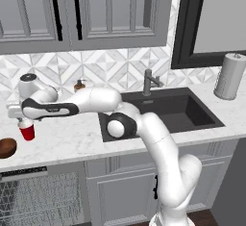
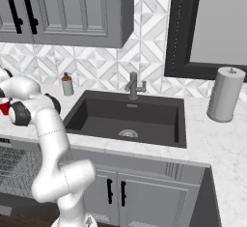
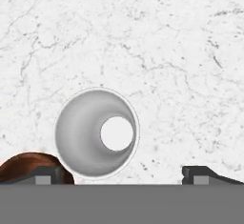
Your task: Pick up the cup and bowl from the counter, place them in the dishwasher, and close the dishwasher door.
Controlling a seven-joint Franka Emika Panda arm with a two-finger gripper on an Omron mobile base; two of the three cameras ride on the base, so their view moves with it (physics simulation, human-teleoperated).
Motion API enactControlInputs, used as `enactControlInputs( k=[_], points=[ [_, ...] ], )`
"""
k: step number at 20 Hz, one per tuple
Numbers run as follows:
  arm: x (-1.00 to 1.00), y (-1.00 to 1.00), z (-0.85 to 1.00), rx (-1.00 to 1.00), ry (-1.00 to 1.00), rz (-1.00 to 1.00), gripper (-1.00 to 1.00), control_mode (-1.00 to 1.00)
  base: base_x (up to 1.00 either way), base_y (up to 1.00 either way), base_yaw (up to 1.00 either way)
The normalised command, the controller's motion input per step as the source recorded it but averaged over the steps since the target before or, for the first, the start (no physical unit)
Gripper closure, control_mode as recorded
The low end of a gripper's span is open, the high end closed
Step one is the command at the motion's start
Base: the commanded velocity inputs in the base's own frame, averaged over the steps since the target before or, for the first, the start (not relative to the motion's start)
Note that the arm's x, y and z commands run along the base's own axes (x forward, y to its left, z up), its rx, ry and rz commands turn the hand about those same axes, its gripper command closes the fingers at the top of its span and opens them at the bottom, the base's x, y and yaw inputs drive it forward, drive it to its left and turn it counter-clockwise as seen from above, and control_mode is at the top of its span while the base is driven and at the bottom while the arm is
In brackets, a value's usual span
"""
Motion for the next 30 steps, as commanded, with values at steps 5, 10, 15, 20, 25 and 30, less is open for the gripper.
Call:
enactControlInputs(
  k=[5,10,15,20,25,30],
  points=[
    [0.17,0.13,-0.1,0.0,0.0,0.0,-1.0,-1.0,0.0,0.0,0.0],
    [0.0,0.0,-0.47,0.0,0.05,0.0,-1.0,-1.0,0.0,0.0,0.0],
    [0.0,0.0,-0.48,0.0,0.03,0.0,-1.0,-1.0,0.0,0.0,0.0],
    [0.0,0.0,-0.13,0.0,0.0,0.0,-1.0,-1.0,0.0,0.0,0.0],
    [0.0,0.0,0.0,0.0,0.0,0.0,1.0,-1.0,0.0,0.0,0.0],
    [0.0,0.0,0.0,0.0,0.0,0.0,1.0,-1.0,0.0,0.0,0.0]
  ],
)
